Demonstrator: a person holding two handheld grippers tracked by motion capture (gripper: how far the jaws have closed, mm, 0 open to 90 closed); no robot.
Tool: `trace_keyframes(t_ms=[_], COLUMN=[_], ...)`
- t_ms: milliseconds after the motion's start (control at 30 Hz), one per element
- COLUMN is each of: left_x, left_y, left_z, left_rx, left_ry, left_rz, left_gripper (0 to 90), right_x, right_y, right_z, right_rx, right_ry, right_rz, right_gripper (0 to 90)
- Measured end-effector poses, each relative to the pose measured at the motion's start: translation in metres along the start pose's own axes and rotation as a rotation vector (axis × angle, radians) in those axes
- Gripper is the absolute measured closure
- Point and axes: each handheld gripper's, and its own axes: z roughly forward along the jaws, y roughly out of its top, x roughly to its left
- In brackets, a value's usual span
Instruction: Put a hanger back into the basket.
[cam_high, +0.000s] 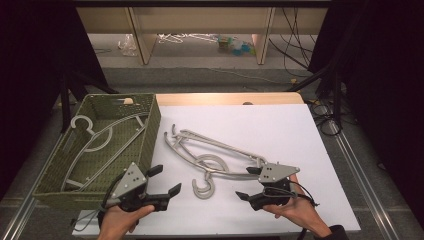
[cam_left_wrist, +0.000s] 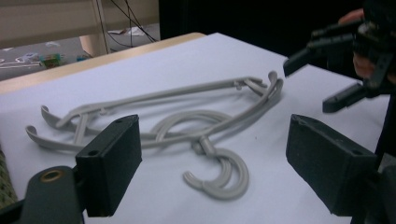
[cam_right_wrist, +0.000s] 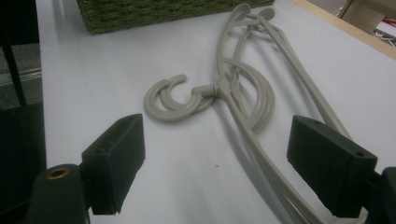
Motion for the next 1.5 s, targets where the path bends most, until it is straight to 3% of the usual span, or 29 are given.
trace_keyframes(t_ms=[67,133,167,267,300,500,600,767,833,1133,1200,1233,1267,1333,1367,1400,1500], left_x=[-0.003,-0.004,-0.006,-0.008,-0.009,-0.010,-0.008,-0.007,-0.007,-0.007,-0.007,-0.006,-0.006,-0.005,-0.004,-0.004,-0.004], left_y=[-0.008,-0.011,-0.013,-0.014,-0.015,-0.019,-0.021,-0.022,-0.022,-0.023,-0.023,-0.023,-0.024,-0.024,-0.023,-0.023,-0.024], left_z=[0.002,0.003,0.004,0.005,0.007,0.011,0.010,0.010,0.010,0.011,0.012,0.012,0.012,0.011,0.011,0.012,0.011], left_rx=[0.019,0.023,0.027,0.017,0.015,0.030,0.043,0.046,0.043,0.061,0.060,0.061,0.059,0.061,0.061,0.059,0.071], left_ry=[-0.014,-0.024,-0.019,-0.028,-0.034,-0.050,-0.044,-0.048,-0.053,-0.063,-0.064,-0.062,-0.067,-0.063,-0.059,-0.061,-0.061], left_rz=[-0.032,-0.032,0.018,0.028,0.033,0.035,0.037,0.033,0.024,0.025,0.023,0.020,0.016,0.017,0.017,0.013,0.019], left_gripper=[18.2,18.0,17.9,17.9,17.9,17.9,17.9,18.0,18.3,18.3,18.4,18.4,18.5,18.5,18.6,18.9,18.9], right_x=[-0.002,-0.003,-0.008,-0.013,-0.019,-0.031,-0.036,-0.038,-0.037,-0.042,-0.043,-0.043,-0.043,-0.043,-0.042,-0.038,-0.038], right_y=[0.001,0.001,0.002,0.002,0.002,0.004,0.003,0.004,0.005,0.005,0.005,0.005,0.007,0.007,0.008,0.010,0.014], right_z=[0.005,0.006,0.012,0.018,0.028,0.051,0.070,0.085,0.093,0.096,0.096,0.096,0.095,0.096,0.096,0.095,0.090], right_rx=[-0.001,0.004,0.024,0.042,0.081,0.166,0.226,0.298,0.344,0.351,0.354,0.357,0.373,0.378,0.386,0.393,0.382], right_ry=[-0.004,-0.007,-0.014,-0.026,-0.033,-0.036,-0.031,-0.027,-0.010,0.026,0.028,0.027,0.029,0.027,0.027,0.011,0.027], right_rz=[-0.007,-0.008,-0.015,-0.027,-0.038,-0.064,-0.097,-0.127,-0.149,-0.133,-0.150,-0.160,-0.214,-0.237,-0.269,-0.342,-0.379], right_gripper=[20.3,20.2,20.2,22.4,24.7,27.7,34.3,43.0,53.2,70.3,73.5,75.2,77.3,77.6,78.2,79.6,81.0])
